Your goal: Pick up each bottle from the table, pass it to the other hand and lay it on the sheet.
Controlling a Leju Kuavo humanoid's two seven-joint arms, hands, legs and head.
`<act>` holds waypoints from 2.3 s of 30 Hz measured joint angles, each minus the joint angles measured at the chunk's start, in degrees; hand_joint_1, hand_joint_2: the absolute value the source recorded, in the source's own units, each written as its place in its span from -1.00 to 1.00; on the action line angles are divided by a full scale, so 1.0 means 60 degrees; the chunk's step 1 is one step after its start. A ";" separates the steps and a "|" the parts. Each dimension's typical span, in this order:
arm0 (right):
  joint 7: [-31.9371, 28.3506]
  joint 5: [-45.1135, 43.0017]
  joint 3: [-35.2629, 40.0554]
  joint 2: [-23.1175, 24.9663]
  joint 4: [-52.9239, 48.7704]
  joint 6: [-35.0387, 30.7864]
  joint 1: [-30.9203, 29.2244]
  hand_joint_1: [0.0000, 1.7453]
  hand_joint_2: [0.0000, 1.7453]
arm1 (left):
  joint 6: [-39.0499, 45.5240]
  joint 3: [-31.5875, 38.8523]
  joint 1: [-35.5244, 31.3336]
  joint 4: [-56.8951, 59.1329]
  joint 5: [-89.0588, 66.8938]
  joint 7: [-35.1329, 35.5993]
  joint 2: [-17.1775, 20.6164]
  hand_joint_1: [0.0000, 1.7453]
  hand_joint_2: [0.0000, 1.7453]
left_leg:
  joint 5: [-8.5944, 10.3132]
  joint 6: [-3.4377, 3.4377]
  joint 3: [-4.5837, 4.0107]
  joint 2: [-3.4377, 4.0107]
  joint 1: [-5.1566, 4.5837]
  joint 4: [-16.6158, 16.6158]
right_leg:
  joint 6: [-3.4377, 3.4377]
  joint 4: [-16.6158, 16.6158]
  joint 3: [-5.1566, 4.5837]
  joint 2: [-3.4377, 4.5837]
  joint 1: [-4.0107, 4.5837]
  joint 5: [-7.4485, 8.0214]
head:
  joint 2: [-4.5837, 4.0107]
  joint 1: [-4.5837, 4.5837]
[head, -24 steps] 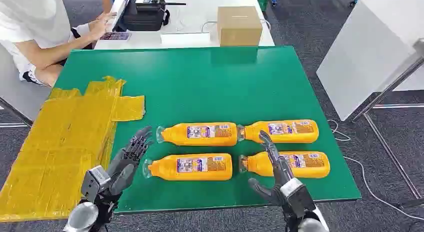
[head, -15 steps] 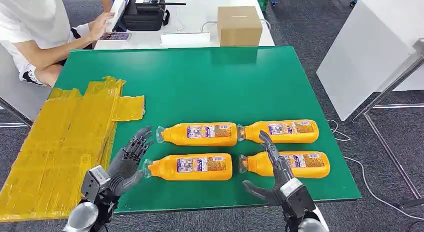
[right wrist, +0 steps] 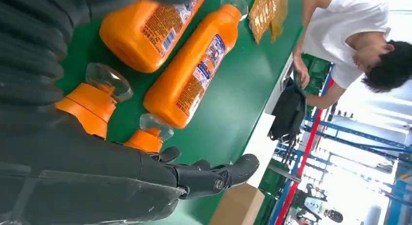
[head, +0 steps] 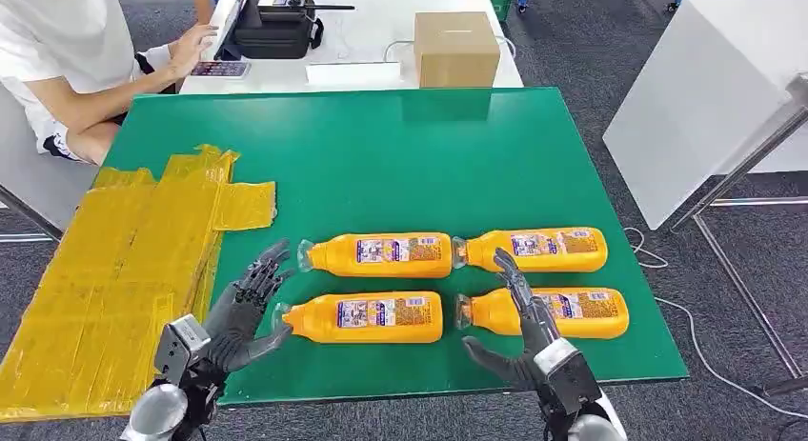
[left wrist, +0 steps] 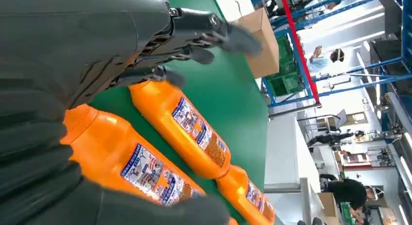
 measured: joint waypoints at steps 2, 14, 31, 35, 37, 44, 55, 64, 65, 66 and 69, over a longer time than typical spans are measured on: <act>0.0000 0.0000 0.0000 0.0000 0.0000 0.0000 0.0000 0.86 1.00 | -0.0003 0.0000 0.0000 0.0000 0.0000 0.0000 0.0000 1.00 1.00 | 0.0000 0.0000 0.0000 0.0000 0.0000 0.0000 | 0.0000 0.0000 0.0000 0.0000 0.0000 0.0000 | 0.0000 -0.0004; -0.0453 0.0413 -0.0004 0.0114 -0.0015 -0.0658 0.0024 1.00 1.00 | 0.0596 0.0040 0.0103 -0.0037 -0.0121 -0.0340 -0.0114 1.00 1.00 | 0.0000 0.0000 -0.0001 0.0002 0.0000 0.0000 | 0.0000 0.0001 0.0001 0.0000 -0.0001 0.0000 | 0.0000 0.0000; -0.0484 0.1471 0.1854 0.1264 -0.0189 -0.4870 -0.0195 -1.00 1.00 | 0.3712 -0.0889 0.0713 -0.0561 -0.0131 -0.0718 -0.1308 -1.00 1.00 | 0.0000 0.0001 0.0003 -0.0001 0.0001 0.0000 | 0.0000 0.0000 0.0005 0.0000 0.0001 0.0001 | 0.0000 -0.0004; -0.0025 0.2409 0.1891 0.1235 -0.0186 -0.5166 -0.0390 -1.00 1.00 | 0.3771 -0.0885 0.0707 -0.0554 -0.0011 -0.0579 -0.1399 -1.00 1.00 | 0.0000 0.0000 0.0002 -0.0001 0.0001 0.0000 | 0.0000 0.0000 0.0003 0.0000 0.0001 0.0000 | 0.0000 -0.0004; 0.0456 0.3277 0.1938 0.1158 -0.0178 -0.5301 -0.0550 -1.00 1.00 | 0.3771 -0.0885 0.0705 -0.0543 0.0058 -0.0510 -0.1446 -1.00 1.00 | 0.0000 0.0000 0.0002 -0.0001 0.0001 0.0000 | 0.0000 0.0000 0.0003 0.0000 0.0001 0.0000 | 0.0000 -0.0004; 0.2234 0.5841 0.2135 0.0673 0.0080 -0.5278 -0.1361 -1.00 1.00 | 0.3625 -0.0841 0.0683 -0.0503 0.0222 -0.0382 -0.1566 -1.00 1.00 | 0.0001 0.0002 0.0001 0.0000 0.0000 0.0000 | 0.0001 -0.0001 0.0005 0.0000 0.0000 0.0002 | 0.0000 -0.0004; 0.3694 0.6069 0.2167 -0.0459 0.2236 -0.2824 -0.4245 -1.00 1.00 | 0.2948 -0.0772 0.0211 -0.0125 0.0339 -0.0302 -0.1679 -1.00 1.00 | 0.0015 0.0010 0.0003 -0.0002 -0.0001 0.0006 | 0.0006 0.0003 0.0009 0.0000 -0.0001 0.0012 | 0.0000 -0.0004; 0.3668 0.6145 0.2685 -0.0481 0.4281 -0.2080 -0.5833 -1.00 1.00 | 0.2751 -0.0860 -0.0262 0.0335 0.0525 -0.0342 -0.1829 -1.00 1.00 | 0.0014 0.0009 -0.0001 -0.0006 0.0000 0.0006 | 0.0005 0.0005 0.0006 -0.0002 0.0000 0.0010 | 0.0000 -0.0004; 0.3668 0.6145 0.2739 -0.0481 0.4447 -0.2065 -0.5913 -1.00 1.00 | 0.2751 -0.0867 -0.0293 0.0379 0.0525 -0.0342 -0.1832 -1.00 1.00 | 0.0014 0.0009 -0.0003 -0.0009 0.0000 0.0006 | 0.0005 0.0005 0.0006 -0.0003 0.0000 0.0010 | 0.0000 -0.0004; 0.3665 0.6145 0.2786 -0.0481 0.4542 -0.2069 -0.5968 -1.00 1.00 | 0.2747 -0.0867 -0.0308 0.0401 0.0525 -0.0346 -0.1832 -1.00 1.00 | 0.0014 0.0009 -0.0003 -0.0012 0.0000 0.0006 | 0.0005 0.0005 0.0005 -0.0003 0.0000 0.0010 | 0.0000 0.0000; 0.3650 0.6145 0.2863 -0.0477 0.4780 -0.2066 -0.6076 -1.00 1.00 | 0.2743 -0.0871 -0.0321 0.0474 0.0532 -0.0346 -0.1836 -1.00 1.00 | 0.0014 0.0009 -0.0003 -0.0012 -0.0001 0.0007 | 0.0005 0.0004 0.0006 -0.0004 -0.0001 0.0010 | 0.0000 -0.0004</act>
